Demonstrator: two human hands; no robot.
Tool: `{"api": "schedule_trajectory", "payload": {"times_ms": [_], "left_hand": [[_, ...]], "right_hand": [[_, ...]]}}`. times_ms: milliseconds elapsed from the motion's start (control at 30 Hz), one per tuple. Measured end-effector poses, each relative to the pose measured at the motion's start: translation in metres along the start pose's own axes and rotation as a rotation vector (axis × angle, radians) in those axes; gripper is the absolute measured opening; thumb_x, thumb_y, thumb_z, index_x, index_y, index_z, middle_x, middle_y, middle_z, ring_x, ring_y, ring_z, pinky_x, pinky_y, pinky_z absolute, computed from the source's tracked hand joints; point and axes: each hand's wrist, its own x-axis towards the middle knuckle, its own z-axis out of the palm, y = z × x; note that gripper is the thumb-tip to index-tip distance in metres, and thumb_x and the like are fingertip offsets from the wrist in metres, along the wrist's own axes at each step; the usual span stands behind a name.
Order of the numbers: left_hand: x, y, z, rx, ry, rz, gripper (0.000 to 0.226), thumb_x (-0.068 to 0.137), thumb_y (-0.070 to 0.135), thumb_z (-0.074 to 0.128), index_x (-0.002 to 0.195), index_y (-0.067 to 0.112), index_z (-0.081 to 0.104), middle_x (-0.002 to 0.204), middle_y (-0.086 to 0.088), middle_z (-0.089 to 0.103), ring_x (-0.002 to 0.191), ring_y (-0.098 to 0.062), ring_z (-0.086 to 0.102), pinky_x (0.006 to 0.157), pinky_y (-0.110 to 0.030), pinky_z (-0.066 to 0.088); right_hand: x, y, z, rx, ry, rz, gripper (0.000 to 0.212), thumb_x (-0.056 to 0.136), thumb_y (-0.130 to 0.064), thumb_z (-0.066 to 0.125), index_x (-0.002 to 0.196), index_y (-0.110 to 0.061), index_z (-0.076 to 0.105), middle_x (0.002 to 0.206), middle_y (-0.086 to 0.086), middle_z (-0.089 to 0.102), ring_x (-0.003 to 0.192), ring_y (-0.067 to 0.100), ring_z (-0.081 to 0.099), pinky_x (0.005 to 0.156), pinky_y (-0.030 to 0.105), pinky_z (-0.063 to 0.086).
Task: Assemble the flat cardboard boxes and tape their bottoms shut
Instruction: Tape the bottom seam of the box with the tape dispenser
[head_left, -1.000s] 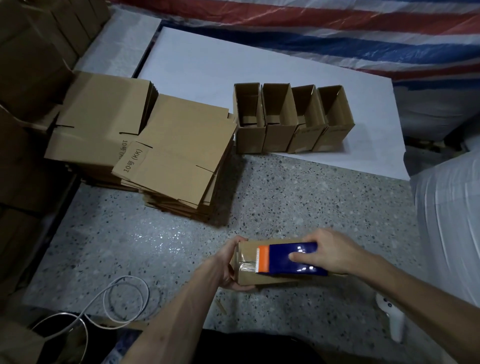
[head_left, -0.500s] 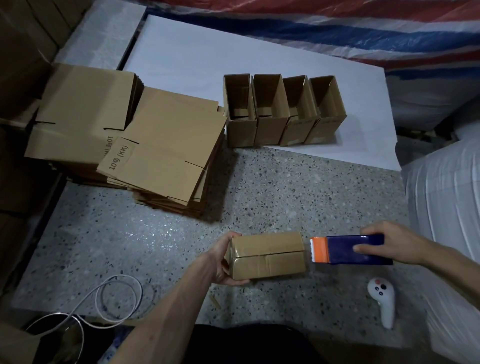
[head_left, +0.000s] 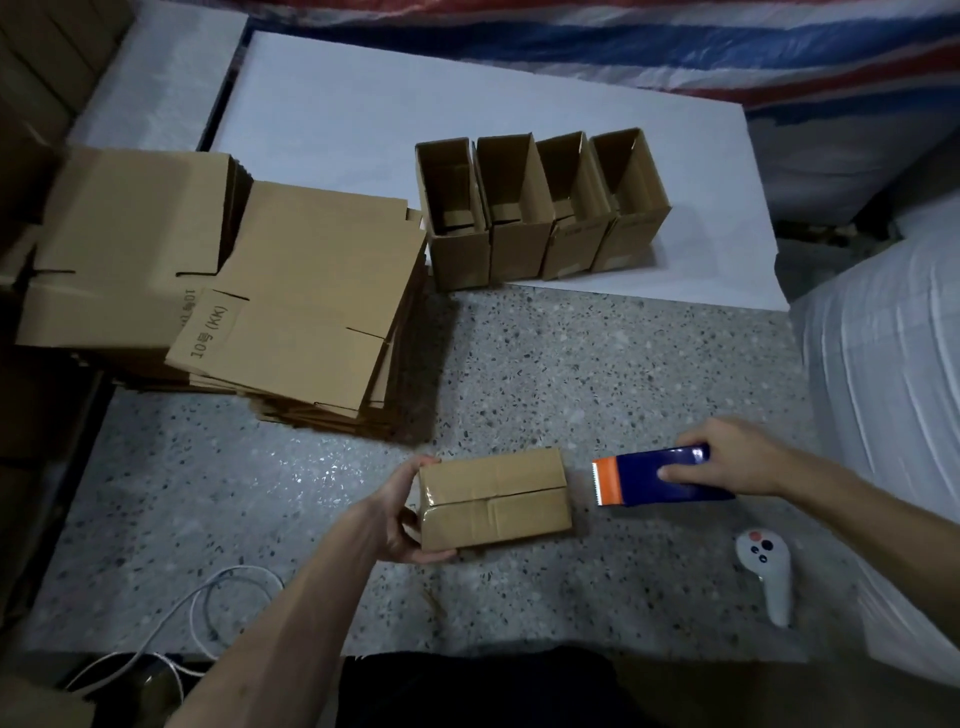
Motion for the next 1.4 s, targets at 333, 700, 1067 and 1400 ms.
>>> {"api": "schedule_trajectory", "payload": {"times_ms": [333, 700, 1067, 1400], "left_hand": [[-0.002, 0.002, 0.001, -0.006, 0.044, 0.007, 0.093, 0.050, 0.052, 0.086, 0.117, -0.006, 0.056, 0.117, -0.030, 0.058, 0.096, -0.046, 0.066, 0.068, -0.052, 0.061], [-0.012, -0.001, 0.010, 0.085, 0.077, 0.004, 0.093, 0.052, 0.056, 0.083, 0.114, -0.008, 0.057, 0.114, -0.029, 0.061, 0.096, -0.045, 0.067, 0.069, -0.050, 0.061], [-0.007, -0.006, 0.019, 0.105, 0.144, 0.062, 0.096, 0.048, 0.062, 0.083, 0.111, -0.006, 0.060, 0.109, -0.024, 0.066, 0.090, -0.040, 0.069, 0.063, -0.046, 0.061], [-0.016, -0.014, 0.014, 0.114, 0.099, 0.008, 0.092, 0.053, 0.065, 0.075, 0.114, -0.002, 0.061, 0.096, -0.021, 0.067, 0.086, -0.037, 0.065, 0.078, -0.040, 0.059]], "right_hand": [[0.037, -0.078, 0.020, -0.243, 0.145, 0.060, 0.047, 0.083, -0.067, 0.055, 0.074, -0.022, 0.067, 0.060, -0.008, 0.059, 0.055, 0.008, 0.055, 0.049, 0.023, 0.030], [0.034, -0.046, 0.144, 0.024, 0.191, 0.415, 0.042, 0.101, -0.052, 0.035, 0.121, -0.019, 0.051, 0.091, 0.000, 0.067, 0.080, 0.019, 0.065, 0.069, 0.032, 0.052], [0.035, -0.110, 0.140, 0.709, 0.451, 0.496, 0.062, 0.103, -0.054, 0.036, 0.152, -0.014, 0.034, 0.154, 0.011, 0.040, 0.141, 0.029, 0.037, 0.114, 0.042, 0.029], [0.059, -0.148, 0.141, 1.115, 0.340, 0.242, 0.049, 0.107, -0.046, 0.034, 0.137, -0.016, 0.057, 0.141, 0.003, 0.057, 0.132, 0.018, 0.049, 0.111, 0.033, 0.037]]}}
